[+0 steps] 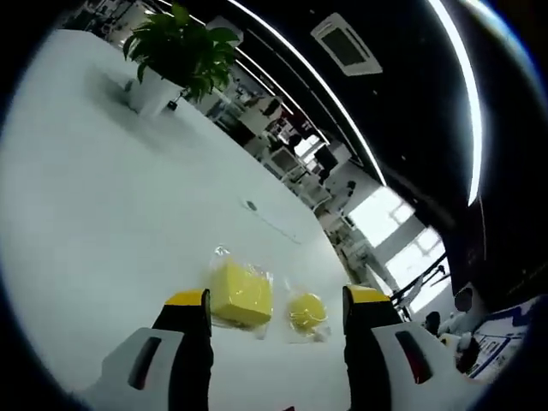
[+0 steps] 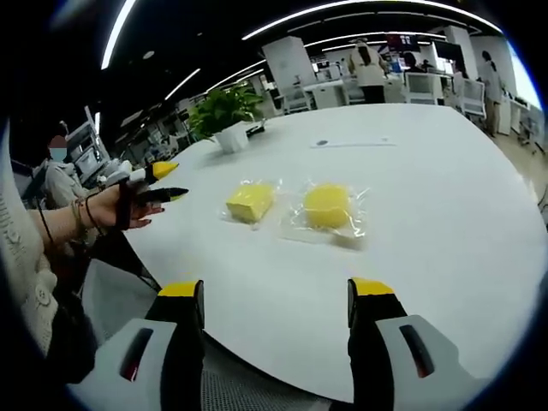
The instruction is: Compare the silicone blocks by pressing each to a similar depth, holding the contact briefly, and releasing to observe deformation and rebound differences across the visible hardness samples.
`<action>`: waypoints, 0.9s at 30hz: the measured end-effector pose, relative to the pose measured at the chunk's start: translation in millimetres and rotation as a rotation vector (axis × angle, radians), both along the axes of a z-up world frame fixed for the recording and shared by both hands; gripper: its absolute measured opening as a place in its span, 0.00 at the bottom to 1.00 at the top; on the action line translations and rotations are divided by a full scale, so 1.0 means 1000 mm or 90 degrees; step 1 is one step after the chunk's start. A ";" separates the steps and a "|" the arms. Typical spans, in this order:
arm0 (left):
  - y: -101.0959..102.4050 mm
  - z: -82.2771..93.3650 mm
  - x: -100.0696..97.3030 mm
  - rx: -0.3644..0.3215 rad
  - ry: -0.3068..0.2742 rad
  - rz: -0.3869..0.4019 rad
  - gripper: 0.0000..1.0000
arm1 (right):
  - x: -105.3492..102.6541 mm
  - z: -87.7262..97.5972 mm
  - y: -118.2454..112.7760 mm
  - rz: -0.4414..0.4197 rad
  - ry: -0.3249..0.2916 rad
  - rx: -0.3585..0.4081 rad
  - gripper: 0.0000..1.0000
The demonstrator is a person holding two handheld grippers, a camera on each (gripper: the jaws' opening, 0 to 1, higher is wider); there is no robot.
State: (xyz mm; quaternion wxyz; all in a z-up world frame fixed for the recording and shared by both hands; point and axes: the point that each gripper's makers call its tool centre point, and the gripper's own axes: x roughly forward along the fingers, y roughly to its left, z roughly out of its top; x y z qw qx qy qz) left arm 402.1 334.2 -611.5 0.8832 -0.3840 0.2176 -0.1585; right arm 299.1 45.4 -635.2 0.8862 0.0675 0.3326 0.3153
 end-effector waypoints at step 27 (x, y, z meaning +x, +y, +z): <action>-0.016 -0.060 0.084 0.029 0.061 -0.068 0.58 | 0.007 -0.020 -0.014 -0.027 0.061 -0.028 0.64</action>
